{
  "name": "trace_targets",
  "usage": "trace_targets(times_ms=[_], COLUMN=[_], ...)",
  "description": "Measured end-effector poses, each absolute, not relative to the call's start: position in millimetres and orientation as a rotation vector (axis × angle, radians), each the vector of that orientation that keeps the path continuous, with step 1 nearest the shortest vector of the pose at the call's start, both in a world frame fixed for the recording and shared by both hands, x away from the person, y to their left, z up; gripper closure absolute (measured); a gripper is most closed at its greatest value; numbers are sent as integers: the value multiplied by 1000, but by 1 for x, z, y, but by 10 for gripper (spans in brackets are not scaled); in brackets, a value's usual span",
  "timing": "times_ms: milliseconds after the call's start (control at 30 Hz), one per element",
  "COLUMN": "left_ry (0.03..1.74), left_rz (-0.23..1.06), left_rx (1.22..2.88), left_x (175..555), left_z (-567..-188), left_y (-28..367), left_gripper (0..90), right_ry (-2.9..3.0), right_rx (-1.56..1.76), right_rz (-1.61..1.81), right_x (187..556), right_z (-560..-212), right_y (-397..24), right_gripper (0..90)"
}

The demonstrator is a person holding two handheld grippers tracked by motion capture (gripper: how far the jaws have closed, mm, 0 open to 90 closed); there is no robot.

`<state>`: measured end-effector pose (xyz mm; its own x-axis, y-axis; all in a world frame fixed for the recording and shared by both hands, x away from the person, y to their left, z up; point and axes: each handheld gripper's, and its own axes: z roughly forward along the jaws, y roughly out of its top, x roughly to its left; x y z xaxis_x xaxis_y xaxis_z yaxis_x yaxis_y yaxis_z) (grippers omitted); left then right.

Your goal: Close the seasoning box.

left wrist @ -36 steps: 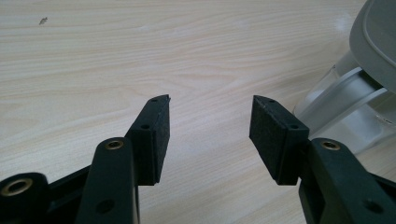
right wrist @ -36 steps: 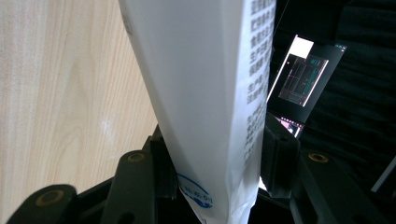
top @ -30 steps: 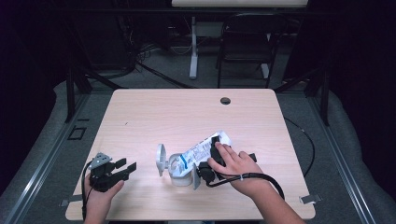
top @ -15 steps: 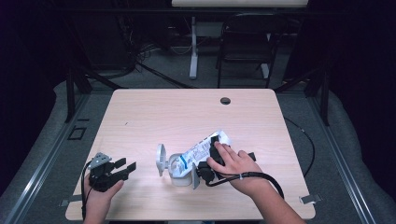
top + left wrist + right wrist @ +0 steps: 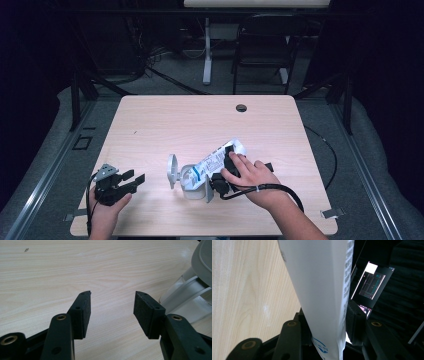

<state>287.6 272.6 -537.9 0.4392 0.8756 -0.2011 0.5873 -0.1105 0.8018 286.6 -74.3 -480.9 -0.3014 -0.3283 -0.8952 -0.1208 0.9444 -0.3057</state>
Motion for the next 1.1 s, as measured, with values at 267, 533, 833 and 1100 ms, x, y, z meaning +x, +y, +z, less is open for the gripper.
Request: trace_targets(times_ms=[267,533,833,1100], left_ry=[1255,1258,1259,1258], left_rz=[411,409,411,410], left_rx=[1809,1807,1808,1816], left_x=[287,288,288,288], left_z=[-539,-540,-541,-542], left_y=[275,274,274,274], left_gripper=[486,485,486,486], right_ry=[1873,1867,1850,1856], right_rx=[-339,-358,-379,-383], right_rz=[-218,-216,-222,-207], right_x=[286,285,282,282], right_z=[-481,-483,-487,-487], right_y=[-74,-73,-73,-74], right_gripper=[652,673,760,783])
